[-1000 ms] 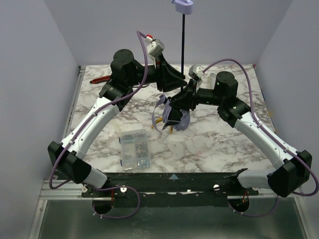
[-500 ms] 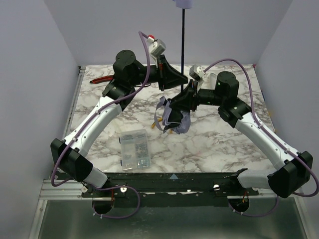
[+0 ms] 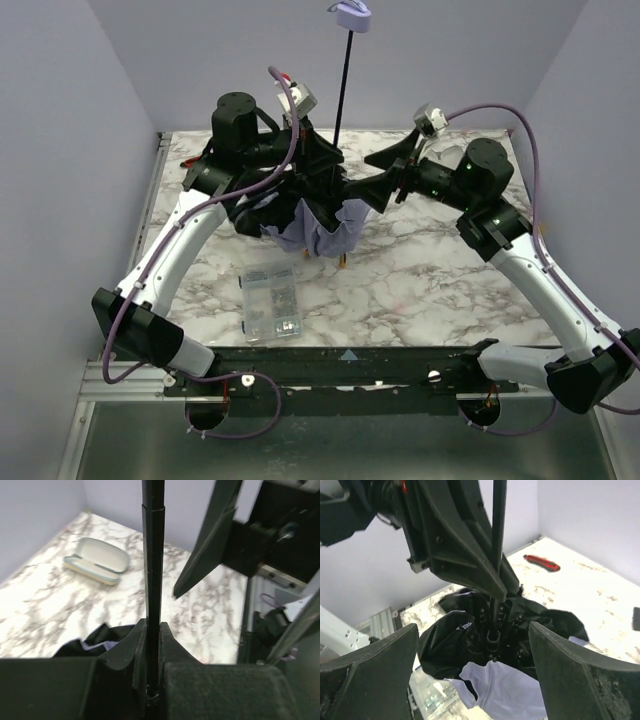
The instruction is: Open the umbrella
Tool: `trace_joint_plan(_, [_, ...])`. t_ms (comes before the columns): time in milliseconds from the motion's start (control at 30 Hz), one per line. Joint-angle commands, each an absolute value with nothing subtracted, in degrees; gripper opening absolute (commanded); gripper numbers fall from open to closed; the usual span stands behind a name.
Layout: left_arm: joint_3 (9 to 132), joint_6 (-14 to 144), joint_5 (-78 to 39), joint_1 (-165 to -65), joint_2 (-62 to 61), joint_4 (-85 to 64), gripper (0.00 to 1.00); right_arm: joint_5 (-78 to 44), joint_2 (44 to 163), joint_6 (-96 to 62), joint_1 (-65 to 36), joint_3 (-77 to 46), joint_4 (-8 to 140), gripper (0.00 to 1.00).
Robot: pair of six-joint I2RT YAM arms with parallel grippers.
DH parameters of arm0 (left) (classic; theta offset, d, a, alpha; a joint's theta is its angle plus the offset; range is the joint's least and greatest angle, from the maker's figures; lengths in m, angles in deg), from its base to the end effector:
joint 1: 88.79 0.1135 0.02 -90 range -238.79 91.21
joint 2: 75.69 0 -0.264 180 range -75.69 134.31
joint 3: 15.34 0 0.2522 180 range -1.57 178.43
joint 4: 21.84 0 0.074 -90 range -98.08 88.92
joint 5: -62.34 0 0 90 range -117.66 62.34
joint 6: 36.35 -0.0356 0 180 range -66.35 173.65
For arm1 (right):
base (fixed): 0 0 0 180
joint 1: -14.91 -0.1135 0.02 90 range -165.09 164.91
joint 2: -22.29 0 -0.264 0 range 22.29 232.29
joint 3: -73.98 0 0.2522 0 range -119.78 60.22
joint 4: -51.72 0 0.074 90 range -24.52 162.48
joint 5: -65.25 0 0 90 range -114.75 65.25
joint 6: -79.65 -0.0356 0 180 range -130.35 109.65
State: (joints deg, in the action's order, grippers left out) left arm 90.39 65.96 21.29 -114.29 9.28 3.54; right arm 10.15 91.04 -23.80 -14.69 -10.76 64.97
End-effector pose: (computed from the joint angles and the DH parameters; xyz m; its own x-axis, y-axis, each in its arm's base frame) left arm 0.2861 -0.1662 0.4580 -0.2760 -0.0235 -0.9609 0.9236 0.2703 -0.2719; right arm 0.2246 0.1510 0.4340 -0.1694 0.1232 -0.9778 -0.8869 0.4135 0.2057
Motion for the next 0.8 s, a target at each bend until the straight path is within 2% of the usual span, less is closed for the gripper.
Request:
trace_joint_plan(0, [93.5,53.9,11.1,-112.3,3.2,6.6,0.00,1.8,89.4,-24.2,-12.7,-14.4,68.5,0.93])
trace_joint_plan(167, [91.4,45.3,2.8,-111.0,-0.5,2.9,0.00,-3.7,87.5,-19.7,-9.9,-14.4,73.0,0.93])
trace_joint_plan(333, [88.6,38.0,9.3,-114.5,-3.7,1.8,0.00,-9.9,85.5,-13.5,-9.0,-12.0,74.7,0.92])
trace_joint_plan(467, [84.0,28.0,10.4,-121.5,-6.6,2.4,0.00,-8.9,84.4,-12.1,-8.8,-9.8,74.2,0.92])
trace_joint_plan(533, [82.5,27.3,9.9,-121.9,-7.1,-0.4,0.00,-7.5,84.4,-11.6,-8.8,-8.6,73.6,0.92])
trace_joint_plan(633, [84.3,28.8,7.0,-119.1,-4.7,-3.1,0.00,-3.7,85.2,-9.6,-8.8,-8.0,72.8,0.85])
trace_joint_plan(767, [91.3,34.2,14.4,-114.3,0.6,-0.3,0.00,5.5,86.7,-3.5,-8.8,-8.8,71.7,0.72])
